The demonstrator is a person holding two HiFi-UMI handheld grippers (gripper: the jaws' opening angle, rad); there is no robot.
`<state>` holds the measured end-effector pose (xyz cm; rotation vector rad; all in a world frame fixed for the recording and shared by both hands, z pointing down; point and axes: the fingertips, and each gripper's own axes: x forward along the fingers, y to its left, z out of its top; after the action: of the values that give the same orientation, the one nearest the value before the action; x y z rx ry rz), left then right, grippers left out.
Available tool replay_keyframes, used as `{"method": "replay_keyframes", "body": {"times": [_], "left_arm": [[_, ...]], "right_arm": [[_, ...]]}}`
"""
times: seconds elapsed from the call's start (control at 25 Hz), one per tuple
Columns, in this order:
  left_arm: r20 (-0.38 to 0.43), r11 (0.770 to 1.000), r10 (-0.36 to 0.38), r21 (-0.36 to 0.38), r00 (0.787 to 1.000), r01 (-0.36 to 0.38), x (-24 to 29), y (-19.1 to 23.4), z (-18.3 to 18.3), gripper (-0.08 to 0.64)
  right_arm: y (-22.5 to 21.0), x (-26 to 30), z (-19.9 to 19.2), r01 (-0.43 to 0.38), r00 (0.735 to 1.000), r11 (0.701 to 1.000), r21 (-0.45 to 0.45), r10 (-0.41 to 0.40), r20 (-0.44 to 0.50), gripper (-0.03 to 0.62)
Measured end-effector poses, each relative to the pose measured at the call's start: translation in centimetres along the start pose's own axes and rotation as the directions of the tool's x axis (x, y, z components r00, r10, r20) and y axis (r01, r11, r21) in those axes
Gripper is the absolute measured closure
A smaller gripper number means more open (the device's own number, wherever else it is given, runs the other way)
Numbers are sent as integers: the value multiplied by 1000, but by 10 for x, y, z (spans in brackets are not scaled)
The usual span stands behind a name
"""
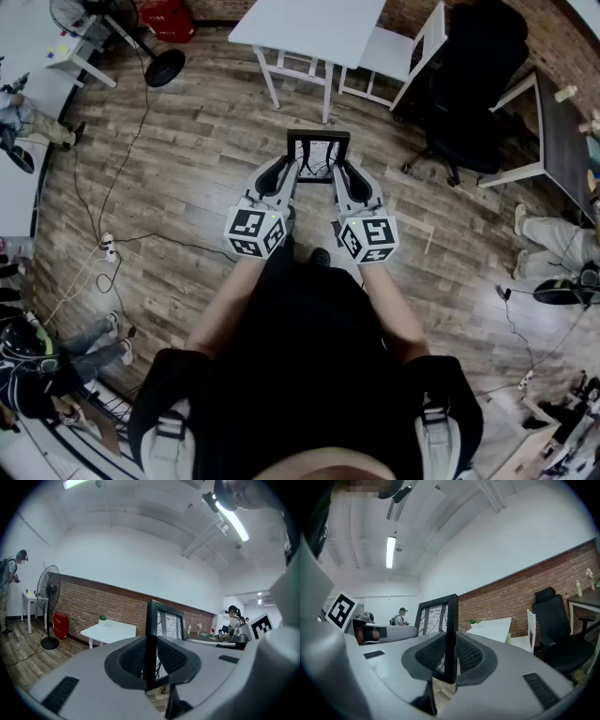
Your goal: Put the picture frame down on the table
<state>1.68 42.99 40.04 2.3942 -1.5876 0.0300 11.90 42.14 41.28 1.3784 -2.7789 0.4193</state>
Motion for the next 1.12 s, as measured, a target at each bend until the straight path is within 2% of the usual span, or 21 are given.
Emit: {"method": "replay_keyframes", "body": {"times": [0.44,0.68,1.12], "left_arm": [[-3,1000,-21,-10,1000,21,16,42,7,480],[-5,998,-53,-14,999,53,44,62,13,480],[-34,992,-123,-34,992,122,96,130,21,480]], "right_arm": [[7,44,0,27,1000,1000,-5,-27,-6,531],[-6,74,5,58,998,998,-7,-58,1,529],[-14,151,6,135,991,991,15,-135,1,529]]}}
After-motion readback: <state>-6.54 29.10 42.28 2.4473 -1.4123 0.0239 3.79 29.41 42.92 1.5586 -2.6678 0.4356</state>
